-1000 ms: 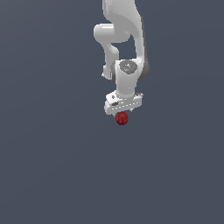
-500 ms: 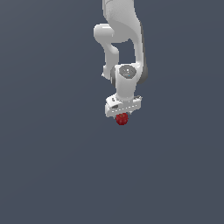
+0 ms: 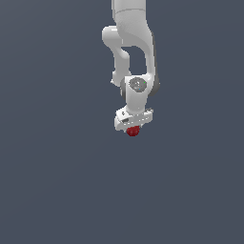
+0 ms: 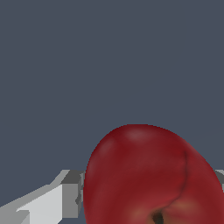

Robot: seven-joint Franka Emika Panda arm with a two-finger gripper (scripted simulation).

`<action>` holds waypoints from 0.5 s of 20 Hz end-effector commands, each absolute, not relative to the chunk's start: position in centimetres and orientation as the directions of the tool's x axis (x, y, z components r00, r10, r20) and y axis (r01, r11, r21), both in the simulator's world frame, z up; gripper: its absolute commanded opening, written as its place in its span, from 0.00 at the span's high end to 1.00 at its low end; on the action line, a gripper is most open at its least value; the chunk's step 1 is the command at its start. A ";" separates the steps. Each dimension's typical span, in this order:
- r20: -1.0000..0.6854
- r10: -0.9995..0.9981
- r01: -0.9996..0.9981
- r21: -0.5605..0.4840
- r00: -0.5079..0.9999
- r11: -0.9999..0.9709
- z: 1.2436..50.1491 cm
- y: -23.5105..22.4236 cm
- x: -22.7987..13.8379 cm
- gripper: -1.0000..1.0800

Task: Pick up the object and move it to a goal position.

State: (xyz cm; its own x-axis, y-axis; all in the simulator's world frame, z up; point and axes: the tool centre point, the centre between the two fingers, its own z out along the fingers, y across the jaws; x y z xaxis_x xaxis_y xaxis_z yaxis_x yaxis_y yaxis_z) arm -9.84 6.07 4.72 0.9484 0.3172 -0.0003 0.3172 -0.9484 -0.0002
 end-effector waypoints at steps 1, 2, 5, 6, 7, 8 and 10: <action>0.000 0.317 0.317 0.000 0.948 -0.948 4.6 6.1 -9.8 1.00; 0.000 0.317 0.317 0.000 0.948 -0.948 4.6 6.1 -9.8 1.00; 0.000 0.317 0.317 0.000 0.948 -0.948 4.6 6.1 -9.8 1.00; 0.000 0.317 0.317 0.000 0.948 -0.948 4.6 6.1 -9.8 1.00; 0.000 0.317 0.317 0.000 0.948 -0.948 4.6 6.1 -9.8 1.00; 0.000 0.317 0.317 0.000 0.948 -0.948 4.6 6.1 -9.8 1.00; 0.001 0.317 0.317 0.001 0.948 -0.948 4.7 6.0 -9.8 1.00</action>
